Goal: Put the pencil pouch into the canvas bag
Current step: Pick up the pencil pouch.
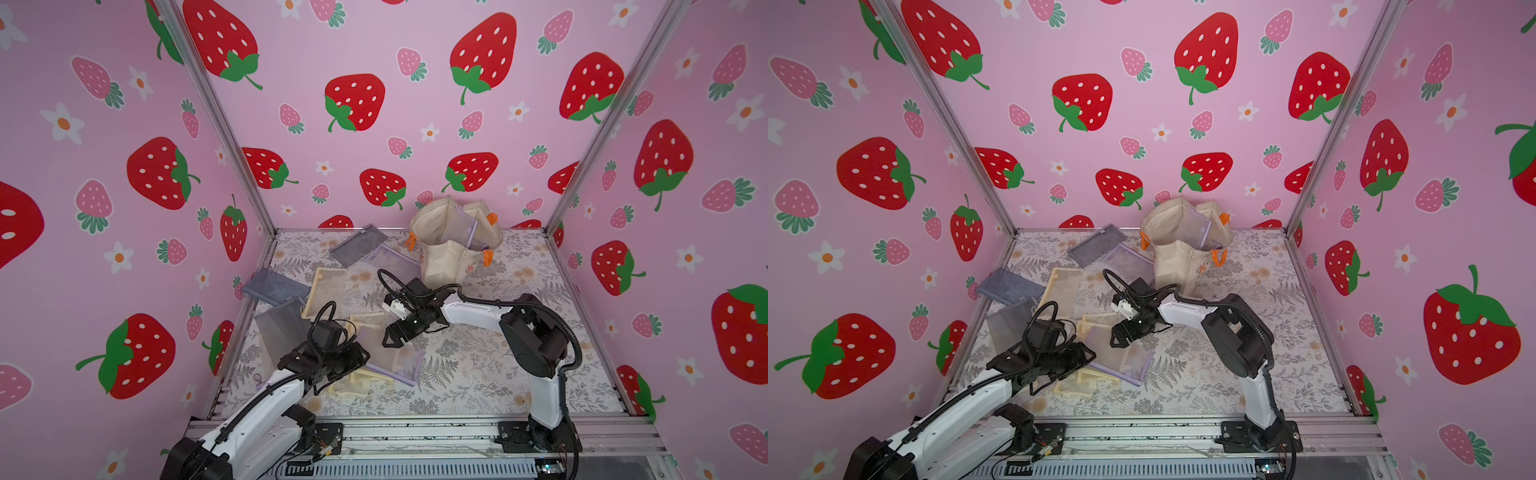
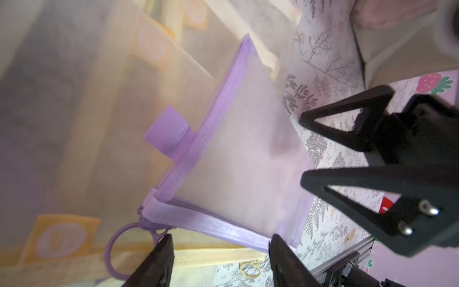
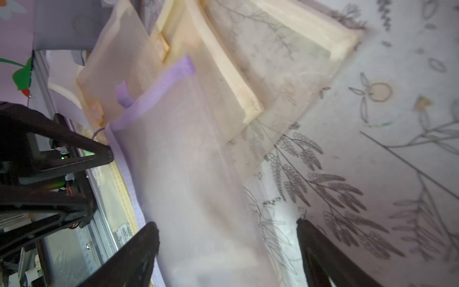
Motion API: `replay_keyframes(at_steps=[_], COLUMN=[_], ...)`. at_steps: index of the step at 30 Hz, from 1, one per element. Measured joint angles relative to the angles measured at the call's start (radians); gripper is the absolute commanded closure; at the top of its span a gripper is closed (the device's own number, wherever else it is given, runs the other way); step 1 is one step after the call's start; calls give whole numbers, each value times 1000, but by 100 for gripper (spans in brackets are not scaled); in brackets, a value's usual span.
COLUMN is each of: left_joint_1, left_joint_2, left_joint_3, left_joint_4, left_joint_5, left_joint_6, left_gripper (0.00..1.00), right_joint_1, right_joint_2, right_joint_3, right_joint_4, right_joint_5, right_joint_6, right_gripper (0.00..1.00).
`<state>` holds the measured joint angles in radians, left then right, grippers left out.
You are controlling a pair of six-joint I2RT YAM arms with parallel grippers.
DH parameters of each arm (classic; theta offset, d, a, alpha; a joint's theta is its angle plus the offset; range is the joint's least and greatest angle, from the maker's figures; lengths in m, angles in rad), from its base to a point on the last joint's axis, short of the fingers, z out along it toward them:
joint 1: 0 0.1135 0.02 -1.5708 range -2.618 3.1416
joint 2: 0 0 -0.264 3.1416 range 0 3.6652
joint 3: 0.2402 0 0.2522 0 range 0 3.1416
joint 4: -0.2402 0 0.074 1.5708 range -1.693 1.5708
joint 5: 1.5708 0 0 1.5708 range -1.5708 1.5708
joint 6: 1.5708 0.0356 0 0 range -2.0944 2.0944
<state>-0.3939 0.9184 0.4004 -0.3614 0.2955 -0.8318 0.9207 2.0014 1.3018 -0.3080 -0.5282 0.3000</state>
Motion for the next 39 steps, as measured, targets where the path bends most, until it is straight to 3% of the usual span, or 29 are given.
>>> replay_keyframes(at_steps=[10,18,19,25,32,39], left_joint_1=[0,1,1,1,1,2], left_joint_2=[127,134,127,37,-66,-135], left_joint_3=[-2,-2,-2,16,158,272], left_joint_4=[156,211,214,196,154,159], left_joint_5=[-4,-17,-16,-22,14,99], left_joint_6=[-32,-33,-28,18,129,192], left_gripper=[56,98,100,100,100,100], right_joint_1=[35,36,37,40,36,2], right_joint_2=[-1,-19,-27,-106,-323,-533], right_joint_3=[-55,-101,-111,-151,-177,-231], right_joint_4=[113,156,154,128,142,224], right_joint_5=[-43,-66,-65,-56,-61,-98], right_joint_6=[59,92,93,95,103,140], right_gripper=[33,38,38,37,37,52])
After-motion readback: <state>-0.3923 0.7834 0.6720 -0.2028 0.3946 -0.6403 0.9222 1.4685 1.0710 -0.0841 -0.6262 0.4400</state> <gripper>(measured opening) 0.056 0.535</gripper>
